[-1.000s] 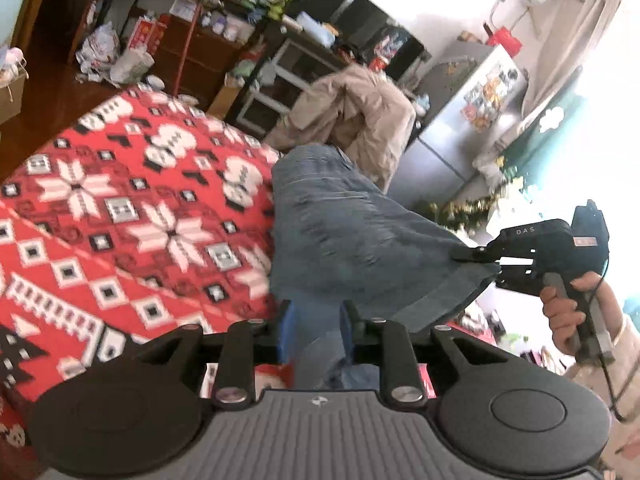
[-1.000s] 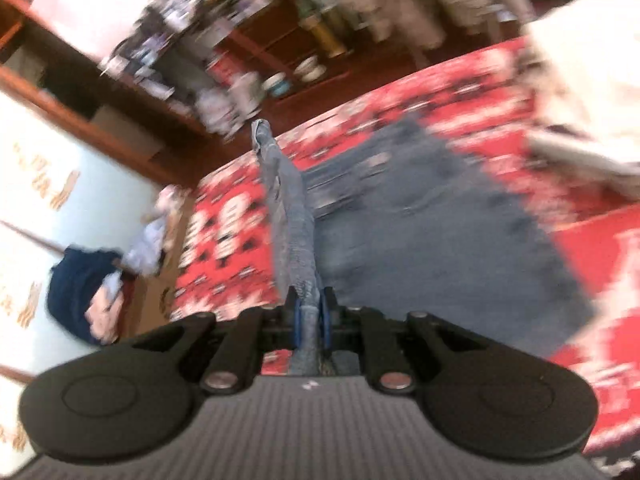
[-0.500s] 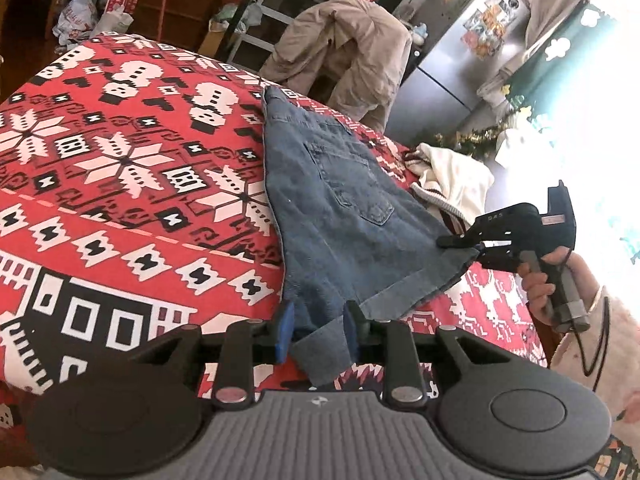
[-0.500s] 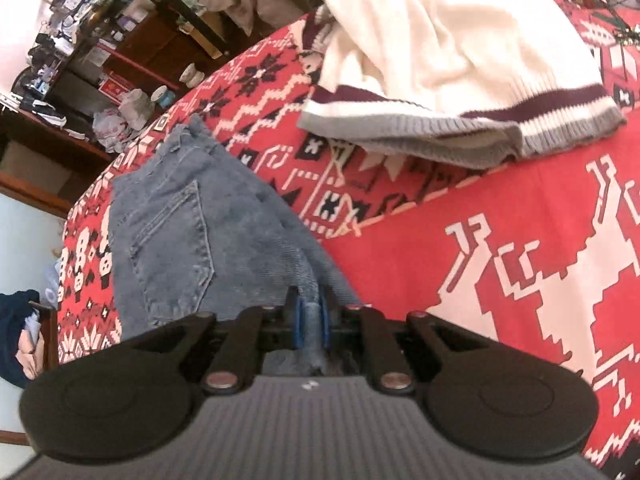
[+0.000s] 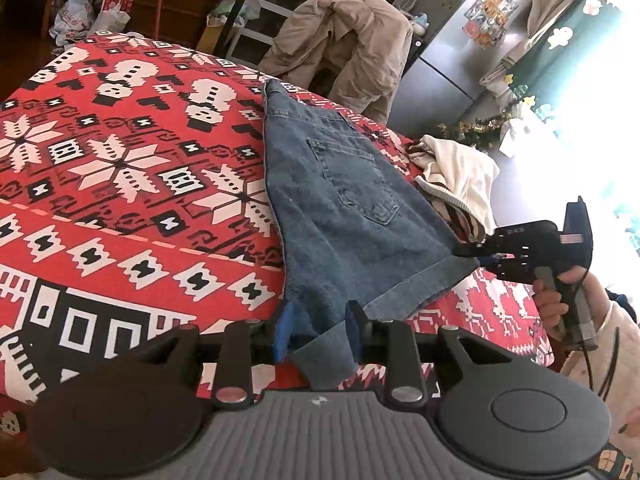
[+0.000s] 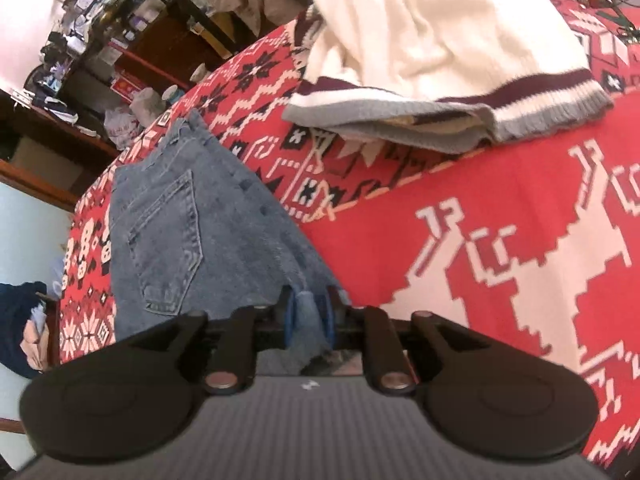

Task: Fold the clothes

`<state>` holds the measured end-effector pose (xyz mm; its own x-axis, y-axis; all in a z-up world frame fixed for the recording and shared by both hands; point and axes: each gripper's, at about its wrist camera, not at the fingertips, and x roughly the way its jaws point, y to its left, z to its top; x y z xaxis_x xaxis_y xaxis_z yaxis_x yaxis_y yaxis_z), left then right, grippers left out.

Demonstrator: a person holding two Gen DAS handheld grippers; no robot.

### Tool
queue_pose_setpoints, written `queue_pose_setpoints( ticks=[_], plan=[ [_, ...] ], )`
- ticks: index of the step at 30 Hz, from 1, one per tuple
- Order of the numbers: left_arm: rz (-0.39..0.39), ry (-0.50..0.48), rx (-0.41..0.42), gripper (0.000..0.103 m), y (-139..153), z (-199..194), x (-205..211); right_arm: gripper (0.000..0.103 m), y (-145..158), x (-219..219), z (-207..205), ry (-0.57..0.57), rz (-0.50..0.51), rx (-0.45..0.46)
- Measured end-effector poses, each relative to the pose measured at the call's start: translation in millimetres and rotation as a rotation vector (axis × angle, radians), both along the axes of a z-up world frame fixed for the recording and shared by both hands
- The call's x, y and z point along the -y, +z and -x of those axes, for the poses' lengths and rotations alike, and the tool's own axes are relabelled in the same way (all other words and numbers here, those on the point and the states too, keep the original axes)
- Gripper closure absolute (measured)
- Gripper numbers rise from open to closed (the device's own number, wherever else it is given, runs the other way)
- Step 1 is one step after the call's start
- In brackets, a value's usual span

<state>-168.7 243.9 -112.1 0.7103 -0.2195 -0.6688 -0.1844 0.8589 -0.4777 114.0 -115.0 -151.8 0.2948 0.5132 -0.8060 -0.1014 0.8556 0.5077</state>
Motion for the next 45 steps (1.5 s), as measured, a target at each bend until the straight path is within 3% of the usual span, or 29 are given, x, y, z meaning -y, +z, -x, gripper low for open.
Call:
queue_pose_setpoints(
  ticks=[5,9,15,18,22,27,29,32,34,39,45],
  plan=[
    [0.004,0.004,-0.015,0.066,-0.9,-2.2,-2.3,0.089,8.4,-3.1,8.6,0.057,0.066,0.094],
    [0.066,0.005,-0.019,0.055,-4.1,-4.0,-5.7,0.072,15.7,-2.1,6.6,0.107,0.102,0.109],
    [0.132,0.01,-0.089,0.047,-23.5,-13.9,-1.3,0.063,9.0,5.2,-6.1,0.148,0.066,0.076],
    [0.176,0.017,-0.115,0.05,-33.5,-18.5,0.3,0.07,0.2,5.4,-10.2,0.169,0.027,0.044],
    [0.17,0.006,-0.167,0.053,-44.7,-27.2,6.4,0.07,-11.6,3.8,-9.2,0.191,0.01,0.027],
    [0.295,0.072,-0.173,0.058,-54.7,-27.8,-5.4,0.08,-14.3,5.1,-9.2,0.205,-0.009,0.021],
    [0.352,0.102,-0.178,0.066,-59.0,-28.0,-10.6,0.082,-14.3,3.3,-7.2,0.207,-0.004,0.031],
    [0.349,0.136,-0.179,0.083,-59.4,-26.4,-9.9,0.082,-14.7,2.8,-5.6,0.197,-0.006,0.037],
    [0.337,0.15,-0.177,0.086,-56.8,-26.1,-8.1,0.083,-15.3,5.3,-5.9,0.185,-0.022,0.028],
    [0.285,0.158,-0.133,0.089,-29.8,-20.6,-13.5,0.088,-8.0,10.1,1.6,0.135,-0.076,0.01],
    [0.175,0.163,-0.086,0.09,5.4,-3.6,-39.6,0.089,12.7,0.9,40.1,0.148,-0.136,0.007]
  ],
)
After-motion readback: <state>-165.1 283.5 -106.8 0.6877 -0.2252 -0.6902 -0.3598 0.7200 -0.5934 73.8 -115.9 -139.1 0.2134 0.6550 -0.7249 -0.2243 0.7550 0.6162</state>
